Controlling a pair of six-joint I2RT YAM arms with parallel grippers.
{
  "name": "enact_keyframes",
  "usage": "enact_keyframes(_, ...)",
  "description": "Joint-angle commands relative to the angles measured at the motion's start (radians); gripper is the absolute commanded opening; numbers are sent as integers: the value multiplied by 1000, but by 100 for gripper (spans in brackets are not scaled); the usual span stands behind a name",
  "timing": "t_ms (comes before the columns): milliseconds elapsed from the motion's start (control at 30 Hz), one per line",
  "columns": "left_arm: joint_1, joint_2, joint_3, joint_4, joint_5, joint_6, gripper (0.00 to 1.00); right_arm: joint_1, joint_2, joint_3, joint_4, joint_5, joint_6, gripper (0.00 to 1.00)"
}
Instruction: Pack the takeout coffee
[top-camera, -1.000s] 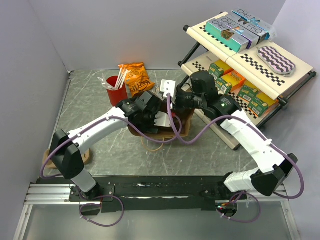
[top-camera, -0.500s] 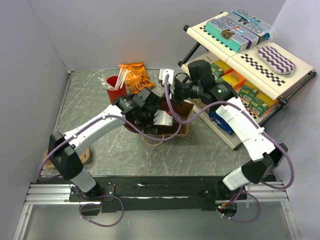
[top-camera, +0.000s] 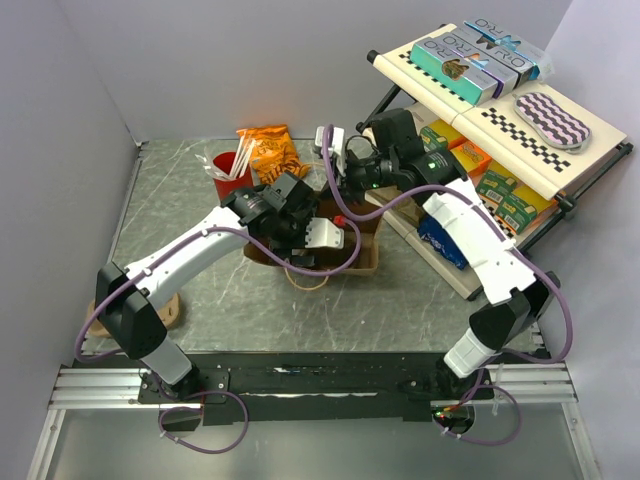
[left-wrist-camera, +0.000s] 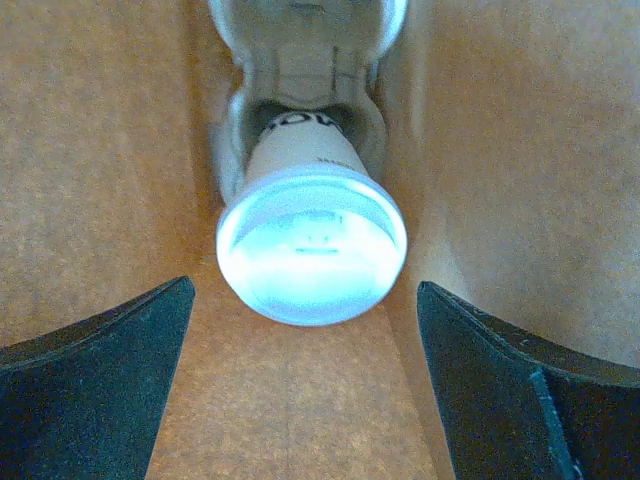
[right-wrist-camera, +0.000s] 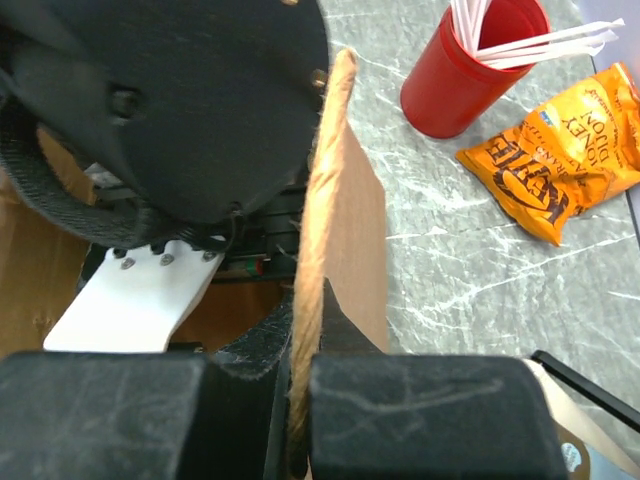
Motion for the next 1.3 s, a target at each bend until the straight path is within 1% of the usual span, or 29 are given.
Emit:
enact_keyframes(0,0,-60,74,48,64,-28,99,-24,38,48,-48,-9,45,0)
enact_keyframes(133,2,-72,112,59,102,-64,99,-34,55,61,-52,-14,48,0)
enact_keyframes(267,0,-73,152,40,195,-100,99,-39,76,84,-68,-25,51,0)
enact_keyframes(533,3,-92,137,26,272,-99,99,-57,103,102,-60,-20,88,0)
enact_keyframes(733,34,-135,151,94,344,-151,99,-97,141,131,-59,-41,120,0)
enact_keyframes(833,57,-152,182,129,372,-177,99,-122,168,159,-65,-51,131,0)
enact_keyframes(900,92,-173,211,158,398,-229,100,-136,182,173,-68,-64,141,0)
enact_keyframes(1000,146,-211,241,250,433,-326,99,-150,210,197,-63,-69,146,0)
enact_keyframes(1033,164,-221,249,311,440,-396,99,-151,213,205,-62,-69,147,0)
enact_keyframes(1100,218,-250,260,387,444,-473,99,-154,222,212,-52,-69,147,0)
enact_keyframes(1133,233,-257,264,417,434,-549,100,-154,222,223,-49,-69,146,0)
enact_keyframes(1167,265,-267,277,475,418,-580,99,-154,225,228,-46,-68,147,4)
enact_keyframes(1233,301,-274,284,514,380,-643,99,-156,233,248,-43,-66,144,13)
enact_keyframes(1267,309,-271,290,531,348,-651,99,-157,236,257,-45,-66,144,18)
